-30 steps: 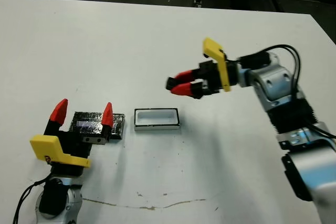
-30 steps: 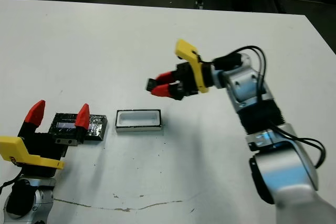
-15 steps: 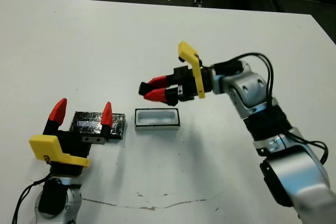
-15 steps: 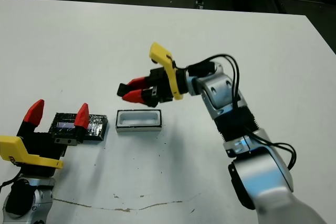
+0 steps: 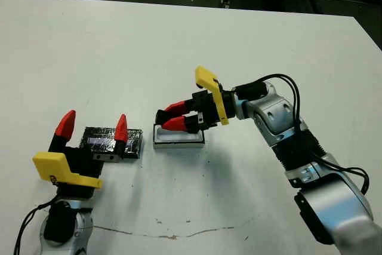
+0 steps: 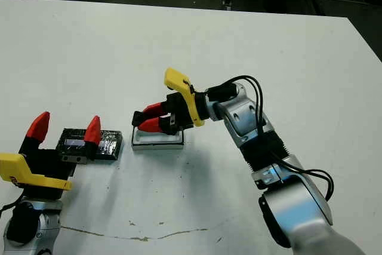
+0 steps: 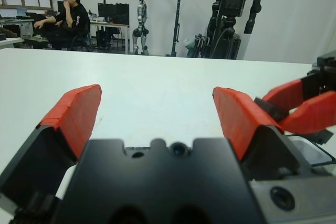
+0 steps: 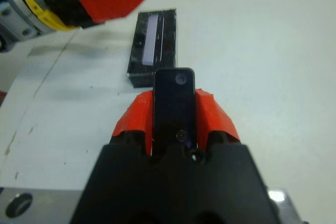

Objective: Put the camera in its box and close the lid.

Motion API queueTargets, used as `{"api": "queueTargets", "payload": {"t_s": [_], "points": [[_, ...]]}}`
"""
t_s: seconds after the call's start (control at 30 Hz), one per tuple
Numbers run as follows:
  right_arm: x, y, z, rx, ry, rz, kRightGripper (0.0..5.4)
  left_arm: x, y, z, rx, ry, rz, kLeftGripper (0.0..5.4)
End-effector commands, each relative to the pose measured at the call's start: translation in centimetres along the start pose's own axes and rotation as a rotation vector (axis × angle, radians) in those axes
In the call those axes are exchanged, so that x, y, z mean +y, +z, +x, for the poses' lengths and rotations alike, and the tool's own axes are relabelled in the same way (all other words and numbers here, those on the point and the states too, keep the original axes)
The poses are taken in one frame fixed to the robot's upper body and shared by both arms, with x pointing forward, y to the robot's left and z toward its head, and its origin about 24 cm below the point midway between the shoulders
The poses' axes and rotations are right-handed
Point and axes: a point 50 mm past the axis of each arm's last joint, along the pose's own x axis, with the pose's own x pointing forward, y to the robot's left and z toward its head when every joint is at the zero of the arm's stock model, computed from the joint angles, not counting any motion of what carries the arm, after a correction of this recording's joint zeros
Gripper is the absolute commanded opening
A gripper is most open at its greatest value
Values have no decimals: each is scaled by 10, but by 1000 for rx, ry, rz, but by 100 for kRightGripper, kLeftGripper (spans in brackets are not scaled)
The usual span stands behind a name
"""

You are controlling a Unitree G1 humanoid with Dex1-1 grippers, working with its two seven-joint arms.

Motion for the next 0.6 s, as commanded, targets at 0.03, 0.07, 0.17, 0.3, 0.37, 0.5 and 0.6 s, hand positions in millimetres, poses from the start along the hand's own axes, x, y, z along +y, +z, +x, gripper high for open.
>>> {"api": "queueTargets", "payload": {"t_s": [0.03,0.07,0.17,0.3,0.37,0.5,0.6], "points": [[-1,-6,-2,17,-2,3,165,2,-3,-2,19,9,-1,540],[-1,-7,-3,17,-6,0,165,2,-3,-3,21,10,-3,540],[-1,-8,-3,12,-7,-2,165,2,-3,-3,22,10,-1,540],[-2,-8,-3,20,-6,-4,165,2,-4,-3,20,9,-2,540],[-2,-8,-2,22,-3,-3,165,2,-4,-3,22,11,0,540],[-2,-10,-1,22,-1,2,165,2,-4,-3,24,14,9,540],[-2,-10,-1,23,4,-3,165,1,-5,-3,26,17,18,540]]}}
